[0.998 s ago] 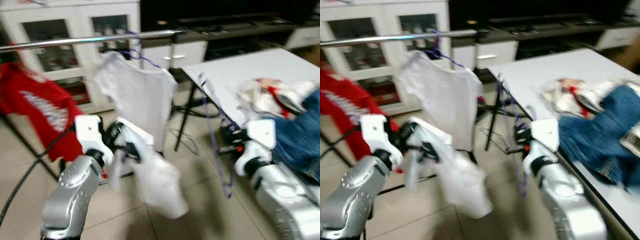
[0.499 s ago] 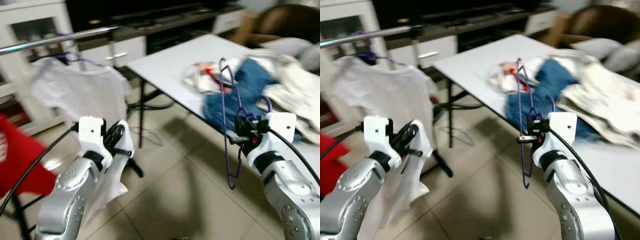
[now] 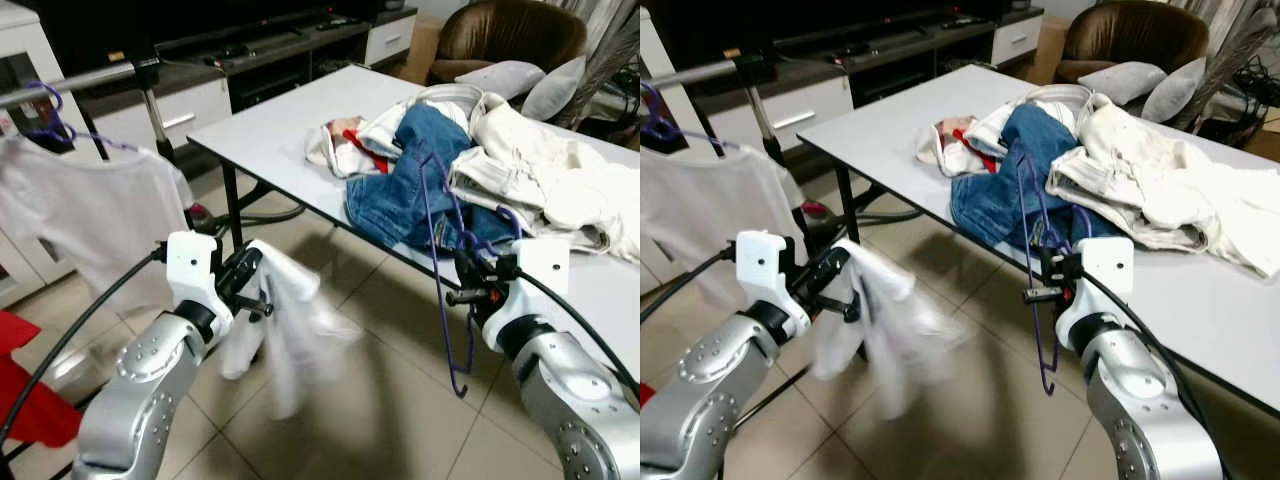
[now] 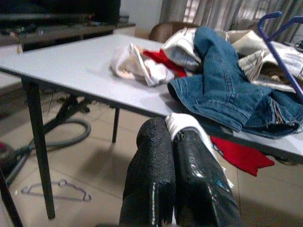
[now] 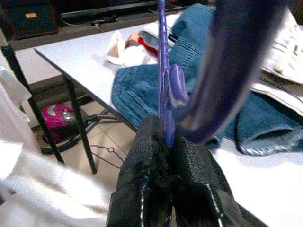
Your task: Hang hanger
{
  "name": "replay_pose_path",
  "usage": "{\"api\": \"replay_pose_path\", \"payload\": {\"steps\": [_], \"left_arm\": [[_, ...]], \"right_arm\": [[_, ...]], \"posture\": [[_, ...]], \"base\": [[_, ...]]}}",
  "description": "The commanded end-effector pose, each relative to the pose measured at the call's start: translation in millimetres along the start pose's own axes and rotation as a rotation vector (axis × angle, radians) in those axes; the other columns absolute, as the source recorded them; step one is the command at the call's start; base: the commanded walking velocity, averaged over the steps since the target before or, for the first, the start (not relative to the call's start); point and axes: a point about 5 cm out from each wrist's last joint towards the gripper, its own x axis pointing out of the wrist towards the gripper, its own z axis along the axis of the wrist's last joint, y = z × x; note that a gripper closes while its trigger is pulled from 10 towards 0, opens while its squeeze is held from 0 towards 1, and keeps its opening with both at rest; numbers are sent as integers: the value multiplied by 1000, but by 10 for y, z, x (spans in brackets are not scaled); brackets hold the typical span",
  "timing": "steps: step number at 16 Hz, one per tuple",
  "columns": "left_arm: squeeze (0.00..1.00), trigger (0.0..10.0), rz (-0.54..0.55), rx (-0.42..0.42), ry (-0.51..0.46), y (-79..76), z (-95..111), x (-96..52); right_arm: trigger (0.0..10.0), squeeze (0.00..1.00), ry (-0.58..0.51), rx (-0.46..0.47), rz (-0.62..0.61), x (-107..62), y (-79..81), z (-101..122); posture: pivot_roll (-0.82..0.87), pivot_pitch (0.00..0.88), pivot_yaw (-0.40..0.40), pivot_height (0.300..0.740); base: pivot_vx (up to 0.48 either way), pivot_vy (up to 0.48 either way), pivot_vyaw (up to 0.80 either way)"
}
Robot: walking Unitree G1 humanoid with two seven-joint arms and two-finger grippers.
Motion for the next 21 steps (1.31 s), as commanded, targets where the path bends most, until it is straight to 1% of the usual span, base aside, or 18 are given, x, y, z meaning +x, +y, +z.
{"api": "replay_pose_path", "payload": {"steps": [1, 3, 4, 6, 8, 10, 13, 16, 18, 21], "left_arm": [[0, 10000, -9, 9, -5, -16, 15, 17], [0, 10000, -26, 10, 5, -39, -11, 41], [0, 10000, -47, 26, -3, -60, 25, 80], [0, 10000, -42, 28, -7, -54, 28, 91], [0, 10000, -53, 38, -4, -58, 27, 108], [0, 10000, -58, 45, -5, -57, 36, 142], [0, 10000, -66, 53, -13, -53, 72, 180], [0, 10000, -67, 59, -14, -31, 71, 204], [0, 10000, -95, 82, -16, -48, 87, 214], [0, 10000, -89, 78, -20, -39, 92, 223]], "right_arm": [[10000, 0, -4, -19, 6, -19, 2, 8], [10000, 0, 0, -49, 46, -25, 56, 5], [10000, 0, -1, -46, 47, -21, 63, 27], [10000, 0, 6, -23, 27, -24, 52, -11], [10000, 0, 16, 2, -42, -36, -5, -67], [10000, 0, 11, -6, -81, -15, -45, -69], [10000, 0, 10, -5, -93, 20, -59, -77], [10000, 0, 2, 42, -91, 35, -35, -65], [10000, 0, 2, 64, -104, 48, -44, -77], [10000, 0, 3, 78, -113, 64, -54, -81]], "posture": [[20, 0, -14, 740], [12, 0, -9, 740], [17, 0, -13, 740], [22, 0, -6, 740], [24, 0, 0, 740], [28, 0, 6, 740], [41, 0, 13, 740], [38, 0, 19, 740], [45, 0, 18, 740], [46, 0, 10, 740]], "base": [[0, 0, -800], [0, 0, -800], [0, -244, -800], [0, -249, -606], [0, -262, 0], [0, -264, 0], [0, -264, 0], [0, -263, 0], [0, -251, 0], [0, -246, 0]]}}
